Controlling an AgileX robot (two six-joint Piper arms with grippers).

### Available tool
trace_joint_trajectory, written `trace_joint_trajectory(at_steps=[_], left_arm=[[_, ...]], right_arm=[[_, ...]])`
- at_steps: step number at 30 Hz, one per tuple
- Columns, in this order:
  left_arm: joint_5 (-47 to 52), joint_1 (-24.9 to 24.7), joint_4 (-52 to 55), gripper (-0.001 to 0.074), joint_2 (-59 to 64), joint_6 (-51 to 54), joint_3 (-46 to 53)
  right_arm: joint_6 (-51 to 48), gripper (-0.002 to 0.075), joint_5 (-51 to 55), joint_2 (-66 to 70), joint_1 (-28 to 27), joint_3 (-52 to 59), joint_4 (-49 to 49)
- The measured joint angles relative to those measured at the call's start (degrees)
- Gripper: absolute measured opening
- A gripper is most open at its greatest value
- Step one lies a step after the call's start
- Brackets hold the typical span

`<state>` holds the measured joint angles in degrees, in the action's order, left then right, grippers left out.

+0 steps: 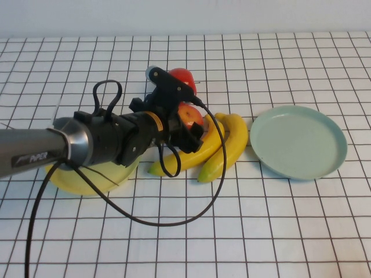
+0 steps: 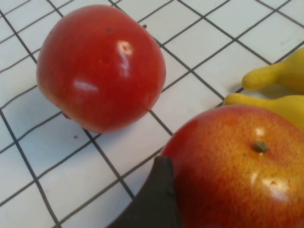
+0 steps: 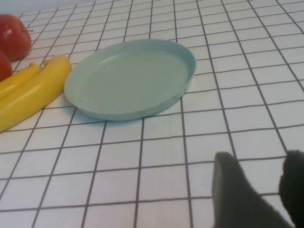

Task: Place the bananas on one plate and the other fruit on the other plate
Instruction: Put one type of fruit in the left plate

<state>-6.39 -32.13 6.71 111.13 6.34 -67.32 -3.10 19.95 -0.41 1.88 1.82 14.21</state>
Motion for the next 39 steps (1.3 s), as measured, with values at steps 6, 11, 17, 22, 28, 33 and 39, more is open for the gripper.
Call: trace_joint_trajectory(at_steps=[6, 11, 17, 22, 28, 33, 39], left_arm=[[0.0, 0.0, 0.0, 0.0666, 0.1, -0.2, 0.0], [0.3, 0.0, 0.0, 0.0550, 0.1, -0.2, 0.0], [0.7, 0.0, 0.0, 0.0536, -0.2, -0.2, 0.0], [1.0, 0.0, 0.7, 0.0536, -5.4, -0.2, 0.0], [7.5, 0.0, 1.6, 0.0536, -15.5, -0.2, 0.0], [21.7, 1.2, 1.6, 0.0536, -20.6, -0.5, 0.0], [33.5, 6.5, 1.6, 0.0536, -21.1, -2.5, 0.0]], right_arm=[[0.0, 0.0211, 0.0, 0.0, 0.0, 0.0, 0.0], [0.0, 0.0211, 0.0, 0.0, 0.0, 0.0, 0.0], [0.0, 0.0211, 0.0, 0.0, 0.0, 0.0, 0.0], [0.0, 0.0211, 0.0, 0.0, 0.0, 0.0, 0.0], [0.0, 0.0211, 0.0, 0.0, 0.0, 0.0, 0.0], [0.0, 0.0211, 0.0, 0.0, 0.0, 0.0, 0.0], [0.0, 0.0211, 0.0, 0.0, 0.0, 0.0, 0.0]])
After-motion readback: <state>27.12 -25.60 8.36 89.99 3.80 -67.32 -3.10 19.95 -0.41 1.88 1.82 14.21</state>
